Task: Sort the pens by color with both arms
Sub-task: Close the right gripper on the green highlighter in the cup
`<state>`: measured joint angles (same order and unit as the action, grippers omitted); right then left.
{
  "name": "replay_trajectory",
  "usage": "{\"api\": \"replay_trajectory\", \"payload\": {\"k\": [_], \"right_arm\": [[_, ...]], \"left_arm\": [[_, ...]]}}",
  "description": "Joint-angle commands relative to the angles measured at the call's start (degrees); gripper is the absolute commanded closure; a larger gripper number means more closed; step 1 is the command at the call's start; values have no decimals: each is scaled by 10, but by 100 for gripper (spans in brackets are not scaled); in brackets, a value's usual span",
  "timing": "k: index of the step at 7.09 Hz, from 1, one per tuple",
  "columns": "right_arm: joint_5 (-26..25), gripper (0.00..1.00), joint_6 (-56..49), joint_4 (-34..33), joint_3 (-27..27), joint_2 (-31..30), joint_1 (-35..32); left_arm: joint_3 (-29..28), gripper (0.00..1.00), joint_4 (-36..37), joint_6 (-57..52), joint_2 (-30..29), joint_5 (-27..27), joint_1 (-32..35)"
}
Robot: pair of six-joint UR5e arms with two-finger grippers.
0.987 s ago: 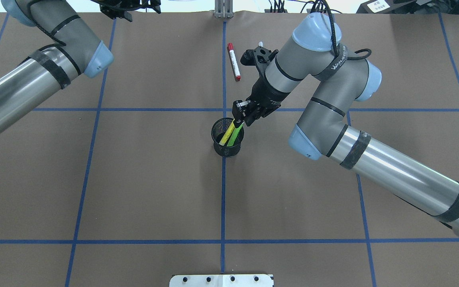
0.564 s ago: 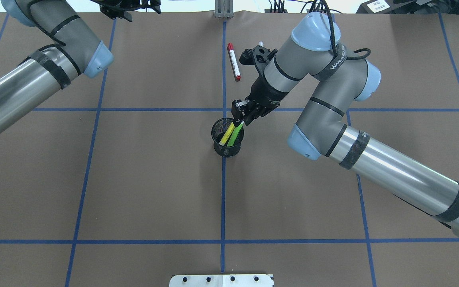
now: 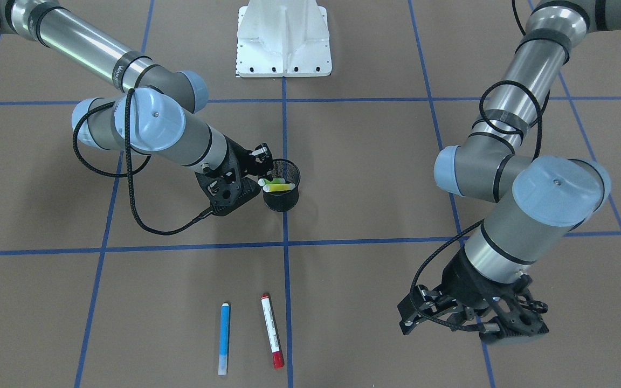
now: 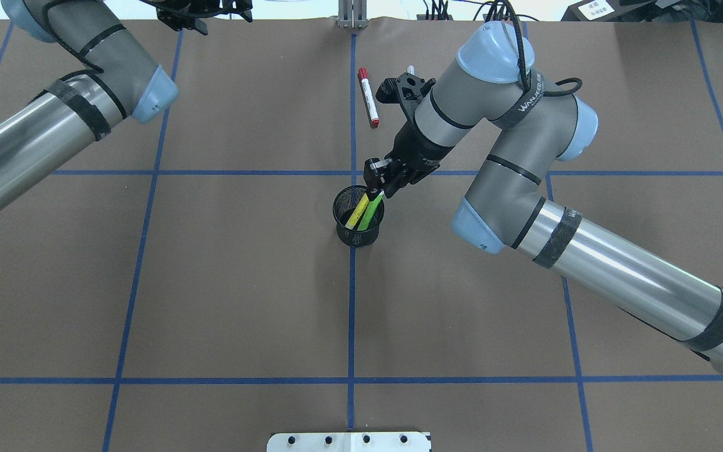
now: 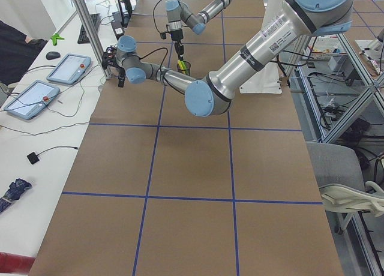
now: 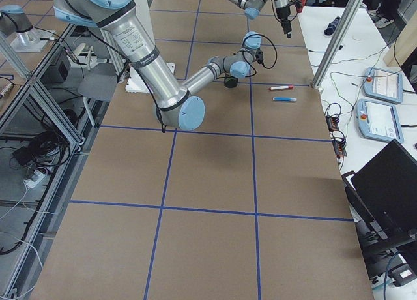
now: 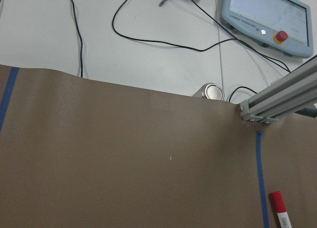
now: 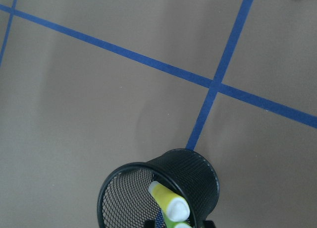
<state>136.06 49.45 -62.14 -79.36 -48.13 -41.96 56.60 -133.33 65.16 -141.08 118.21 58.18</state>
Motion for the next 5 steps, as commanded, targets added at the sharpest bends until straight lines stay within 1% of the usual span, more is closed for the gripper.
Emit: {"api": "replay_trajectory", "payload": {"k": [1, 4, 5], "right_arm": [[0, 58, 0, 0, 0, 0, 0], [0, 64, 1, 0, 0, -2, 1], [0, 71, 1, 1, 0, -3, 1]], "left_arm": [[1, 0, 0, 4, -1, 0, 0], [1, 0, 0, 3, -1, 0, 1], [1, 0, 0, 1, -1, 0, 1]]}}
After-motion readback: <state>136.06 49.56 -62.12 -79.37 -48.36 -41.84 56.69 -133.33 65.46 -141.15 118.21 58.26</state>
